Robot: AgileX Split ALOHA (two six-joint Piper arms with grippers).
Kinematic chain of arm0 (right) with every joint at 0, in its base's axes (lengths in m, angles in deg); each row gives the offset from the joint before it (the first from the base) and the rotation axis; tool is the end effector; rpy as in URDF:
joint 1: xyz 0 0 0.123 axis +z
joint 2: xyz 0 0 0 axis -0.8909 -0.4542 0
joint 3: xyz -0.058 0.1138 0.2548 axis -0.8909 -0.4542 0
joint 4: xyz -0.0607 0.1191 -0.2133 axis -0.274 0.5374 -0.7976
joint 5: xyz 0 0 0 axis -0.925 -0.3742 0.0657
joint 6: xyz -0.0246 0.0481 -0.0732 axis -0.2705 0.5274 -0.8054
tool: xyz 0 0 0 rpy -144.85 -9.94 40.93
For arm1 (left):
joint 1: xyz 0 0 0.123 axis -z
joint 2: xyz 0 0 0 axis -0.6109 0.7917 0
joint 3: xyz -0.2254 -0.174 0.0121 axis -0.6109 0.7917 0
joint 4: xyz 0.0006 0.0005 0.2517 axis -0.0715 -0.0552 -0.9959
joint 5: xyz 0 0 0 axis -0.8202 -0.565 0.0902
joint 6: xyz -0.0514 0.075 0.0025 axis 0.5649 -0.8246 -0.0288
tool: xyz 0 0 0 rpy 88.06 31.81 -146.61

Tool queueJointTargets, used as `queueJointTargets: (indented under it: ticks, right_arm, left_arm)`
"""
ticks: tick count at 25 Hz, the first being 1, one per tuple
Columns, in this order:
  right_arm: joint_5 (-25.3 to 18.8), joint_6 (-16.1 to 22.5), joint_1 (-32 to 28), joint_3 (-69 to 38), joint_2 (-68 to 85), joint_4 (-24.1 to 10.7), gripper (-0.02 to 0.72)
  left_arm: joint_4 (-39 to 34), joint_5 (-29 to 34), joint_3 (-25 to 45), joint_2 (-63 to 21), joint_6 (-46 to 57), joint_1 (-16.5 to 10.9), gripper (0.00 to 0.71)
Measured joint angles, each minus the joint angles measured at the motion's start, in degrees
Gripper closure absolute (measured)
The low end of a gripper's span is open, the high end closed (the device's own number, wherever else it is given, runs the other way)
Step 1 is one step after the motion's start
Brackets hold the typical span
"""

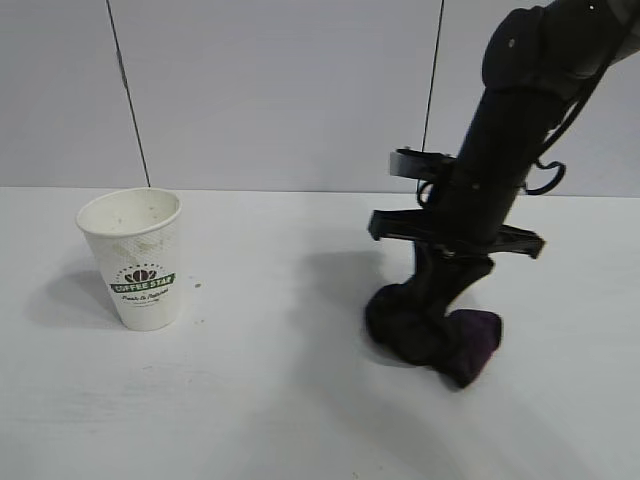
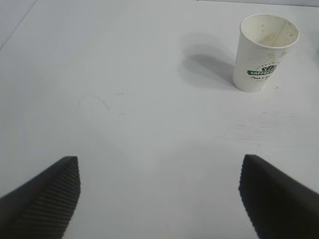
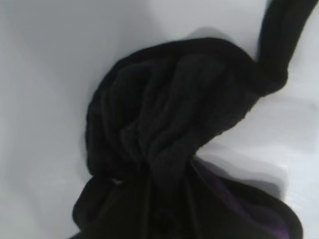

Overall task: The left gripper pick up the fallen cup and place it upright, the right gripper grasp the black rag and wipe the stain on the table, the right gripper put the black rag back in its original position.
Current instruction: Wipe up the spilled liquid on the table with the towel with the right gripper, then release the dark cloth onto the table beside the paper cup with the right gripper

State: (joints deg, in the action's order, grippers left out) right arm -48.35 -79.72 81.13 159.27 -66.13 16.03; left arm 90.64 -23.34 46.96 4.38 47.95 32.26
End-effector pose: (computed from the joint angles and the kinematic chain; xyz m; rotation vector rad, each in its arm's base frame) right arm 0.3889 0.1544 0.1353 -0.4457 2.9407 0.4674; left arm -0.0078 -0.0061 0.2663 -0.0008 2.1144 0.0300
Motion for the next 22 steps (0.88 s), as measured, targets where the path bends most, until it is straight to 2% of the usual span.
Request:
queueJointTargets:
  ticks: [2, 4, 8, 10, 13, 18, 19, 20, 22]
  right_arm:
    - [3.5, -1.8, 2.5, 0.0, 0.0, 2.3, 0.632]
    - [6.5, -2.1, 4.6, 0.0, 0.0, 2.7, 0.632]
    - [11.7, -2.2, 6.6, -0.1, 0.0, 1.8, 0.632]
    - [14.1, -1.0, 6.7, -0.1, 0.0, 0.4, 0.632]
    - [14.4, 1.0, 6.6, -0.1, 0.0, -1.1, 0.632]
    - [12.3, 1.0, 6.6, -0.1, 0.0, -1.8, 0.622]
    - [12.0, 1.0, 6.6, -0.1, 0.0, -2.0, 0.595]
    - [11.6, 1.0, 6.6, -0.1, 0.0, -1.9, 0.534]
    - [11.2, 1.0, 6.6, -0.1, 0.0, -2.0, 0.329]
  left_arm:
    - [0.0, 0.0, 0.0, 0.0, 0.0, 0.0, 0.086]
    - [0.0, 0.0, 0.0, 0.0, 0.0, 0.0, 0.086]
    - [0.0, 0.0, 0.0, 0.0, 0.0, 0.0, 0.086]
    - [0.0, 0.0, 0.0, 0.0, 0.0, 0.0, 0.086]
    - [0.0, 0.0, 0.0, 0.0, 0.0, 0.0, 0.086]
    - [0.0, 0.0, 0.0, 0.0, 0.0, 0.0, 0.086]
    - [0.0, 0.0, 0.0, 0.0, 0.0, 0.0, 0.086]
    - [0.0, 0.0, 0.0, 0.0, 0.0, 0.0, 0.086]
    - [0.0, 0.0, 0.0, 0.0, 0.0, 0.0, 0.086]
